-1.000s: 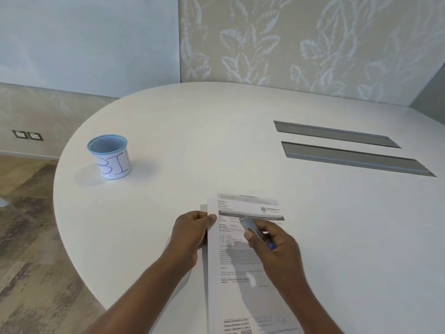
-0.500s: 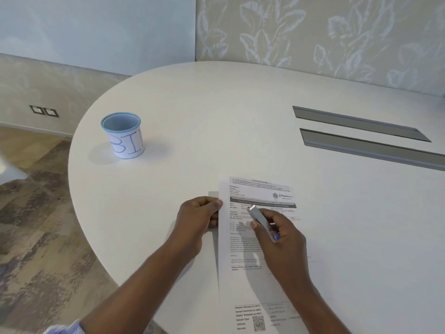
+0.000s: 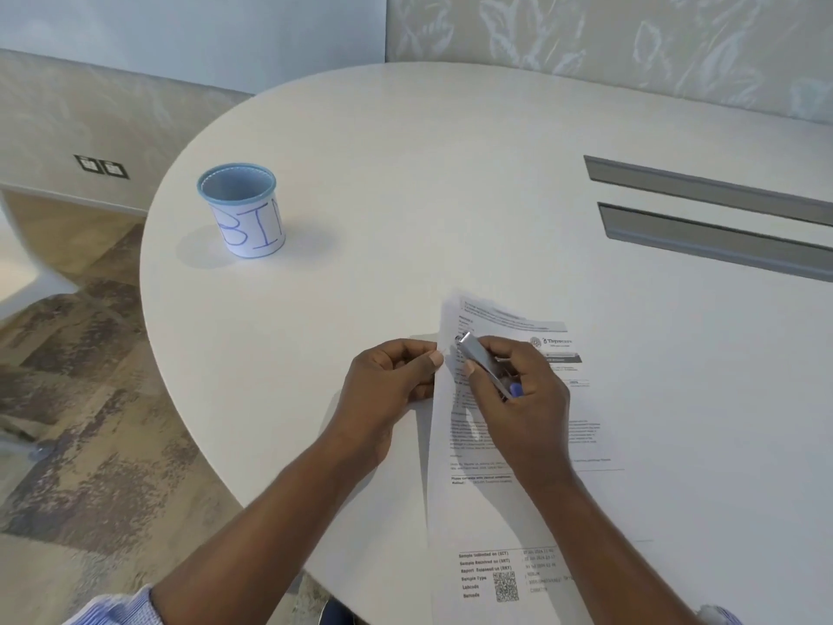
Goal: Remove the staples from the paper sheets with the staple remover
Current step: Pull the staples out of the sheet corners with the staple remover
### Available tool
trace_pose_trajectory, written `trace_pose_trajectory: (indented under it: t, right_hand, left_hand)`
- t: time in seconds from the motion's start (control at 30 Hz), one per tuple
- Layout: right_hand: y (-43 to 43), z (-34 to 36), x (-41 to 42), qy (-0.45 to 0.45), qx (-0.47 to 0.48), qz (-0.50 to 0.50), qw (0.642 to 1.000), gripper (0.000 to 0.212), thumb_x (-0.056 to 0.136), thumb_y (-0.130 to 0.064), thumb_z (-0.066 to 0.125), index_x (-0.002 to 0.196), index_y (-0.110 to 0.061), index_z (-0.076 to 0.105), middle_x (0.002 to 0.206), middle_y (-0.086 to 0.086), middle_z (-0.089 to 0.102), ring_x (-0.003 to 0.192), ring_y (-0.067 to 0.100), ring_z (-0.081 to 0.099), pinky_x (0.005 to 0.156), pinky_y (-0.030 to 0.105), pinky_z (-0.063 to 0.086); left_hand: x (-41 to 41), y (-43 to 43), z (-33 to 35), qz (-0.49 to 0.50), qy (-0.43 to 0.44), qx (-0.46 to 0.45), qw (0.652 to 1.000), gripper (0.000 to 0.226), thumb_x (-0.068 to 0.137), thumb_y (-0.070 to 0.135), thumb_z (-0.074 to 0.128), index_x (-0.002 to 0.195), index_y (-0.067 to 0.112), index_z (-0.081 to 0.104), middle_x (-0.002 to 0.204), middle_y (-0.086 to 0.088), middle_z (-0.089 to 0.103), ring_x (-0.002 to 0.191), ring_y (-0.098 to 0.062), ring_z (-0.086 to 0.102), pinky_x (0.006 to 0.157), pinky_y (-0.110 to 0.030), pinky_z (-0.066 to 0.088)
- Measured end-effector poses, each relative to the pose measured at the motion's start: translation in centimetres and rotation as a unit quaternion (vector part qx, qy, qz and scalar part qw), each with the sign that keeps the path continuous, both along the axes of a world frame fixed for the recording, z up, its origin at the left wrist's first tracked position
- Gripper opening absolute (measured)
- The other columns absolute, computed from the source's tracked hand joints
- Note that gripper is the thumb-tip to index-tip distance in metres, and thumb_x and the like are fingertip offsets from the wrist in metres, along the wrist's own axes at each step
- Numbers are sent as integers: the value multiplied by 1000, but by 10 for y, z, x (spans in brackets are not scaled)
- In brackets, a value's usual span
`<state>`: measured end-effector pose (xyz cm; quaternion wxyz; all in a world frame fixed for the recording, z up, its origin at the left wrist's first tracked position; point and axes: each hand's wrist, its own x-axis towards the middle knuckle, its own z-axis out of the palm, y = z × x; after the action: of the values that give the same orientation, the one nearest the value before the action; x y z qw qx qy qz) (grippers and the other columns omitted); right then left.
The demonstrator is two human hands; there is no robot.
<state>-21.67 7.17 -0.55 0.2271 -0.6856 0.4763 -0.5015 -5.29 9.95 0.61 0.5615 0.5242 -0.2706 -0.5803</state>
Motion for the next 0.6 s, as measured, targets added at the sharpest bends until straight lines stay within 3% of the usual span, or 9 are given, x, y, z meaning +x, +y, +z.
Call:
trace_pose_trajectory:
  t: [0.3,0.43,0.6]
  right_hand:
    - [0,-5,0,15,9,21,1000,25,80,-22,69,103,-32,71,96,-15,71,87,10,68,71,12,48]
    - [1,-4,0,44,-7,30,999,29,79,-10,75,102,-26,72,95,-15,69,87,5,66,73,11,48]
    - [3,-2,2,73,-18,29,997,31,78,-10,73,103,-28,70,94,-18,66,89,-2,64,76,9,47]
  left_hand:
    - [-3,1,-2,35,-48,6,998,5,93,8,74,89,9,75,88,-15,82,73,-22,75,74,-34,63]
    - [-6,0,-2,52,-61,4,997,3,93,7,74,91,7,75,90,-18,82,75,-27,72,83,-47,64]
    - [-7,1,-2,62,-78,-1,995,4,94,7,73,92,6,76,92,-22,80,79,-34,71,89,-60,62]
